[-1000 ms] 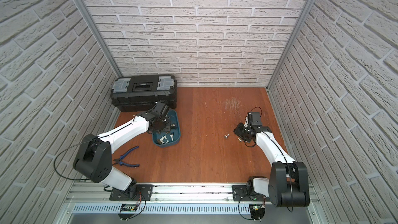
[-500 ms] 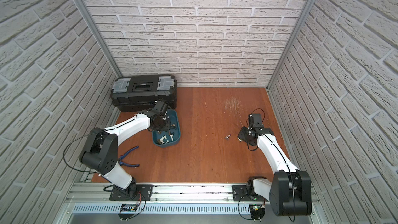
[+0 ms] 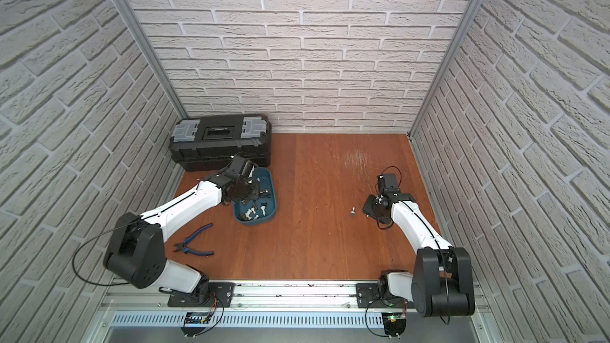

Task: Put the chess pieces into the storage box
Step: Place the chess piece in the storage box, then pick up the chess piece at the center of the board.

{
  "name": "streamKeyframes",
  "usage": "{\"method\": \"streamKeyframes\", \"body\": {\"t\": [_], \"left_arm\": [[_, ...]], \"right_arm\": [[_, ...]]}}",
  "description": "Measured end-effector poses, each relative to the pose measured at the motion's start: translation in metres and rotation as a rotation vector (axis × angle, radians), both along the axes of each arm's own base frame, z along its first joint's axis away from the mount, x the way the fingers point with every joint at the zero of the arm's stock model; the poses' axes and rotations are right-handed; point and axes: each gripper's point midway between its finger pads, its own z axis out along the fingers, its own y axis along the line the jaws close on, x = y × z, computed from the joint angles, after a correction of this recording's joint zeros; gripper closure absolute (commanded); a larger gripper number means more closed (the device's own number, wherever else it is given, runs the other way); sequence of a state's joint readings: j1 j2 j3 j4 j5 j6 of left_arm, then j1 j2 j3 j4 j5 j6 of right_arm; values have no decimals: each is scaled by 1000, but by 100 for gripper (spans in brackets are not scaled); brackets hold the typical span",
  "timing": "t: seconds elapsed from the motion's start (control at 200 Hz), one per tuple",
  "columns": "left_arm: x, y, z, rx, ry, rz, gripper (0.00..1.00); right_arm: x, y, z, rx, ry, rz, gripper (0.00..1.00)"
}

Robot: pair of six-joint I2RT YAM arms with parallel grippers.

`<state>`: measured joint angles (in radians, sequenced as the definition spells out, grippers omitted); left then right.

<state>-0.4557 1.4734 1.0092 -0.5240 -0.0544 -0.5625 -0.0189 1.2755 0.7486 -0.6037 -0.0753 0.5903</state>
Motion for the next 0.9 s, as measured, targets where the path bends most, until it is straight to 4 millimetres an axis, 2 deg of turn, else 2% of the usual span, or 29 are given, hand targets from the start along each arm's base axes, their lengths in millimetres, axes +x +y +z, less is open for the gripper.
{"method": "streamKeyframes", "body": {"t": [0.075, 0.155, 0.295, 0.425, 0.715, 0.9], "left_arm": [[-6, 0, -3, -1, 8, 0, 60], [-12, 0, -5, -3, 13, 2, 60], [-17, 2, -4, -9, 9, 5, 60], [-20, 3, -1, -14, -2, 6, 60], [-25, 7, -4, -11, -1, 18, 60], [-25, 7, -4, -14, -2, 22, 60]], "right_arm": [[3, 11, -1, 2, -8, 36, 51], [4, 18, -9, 6, 20, 63, 49], [2, 19, -32, 4, 96, 74, 49], [0, 21, -45, 4, 137, 86, 49], [11, 24, -43, -13, 120, 121, 49], [25, 20, -30, -44, 82, 130, 49]]}}
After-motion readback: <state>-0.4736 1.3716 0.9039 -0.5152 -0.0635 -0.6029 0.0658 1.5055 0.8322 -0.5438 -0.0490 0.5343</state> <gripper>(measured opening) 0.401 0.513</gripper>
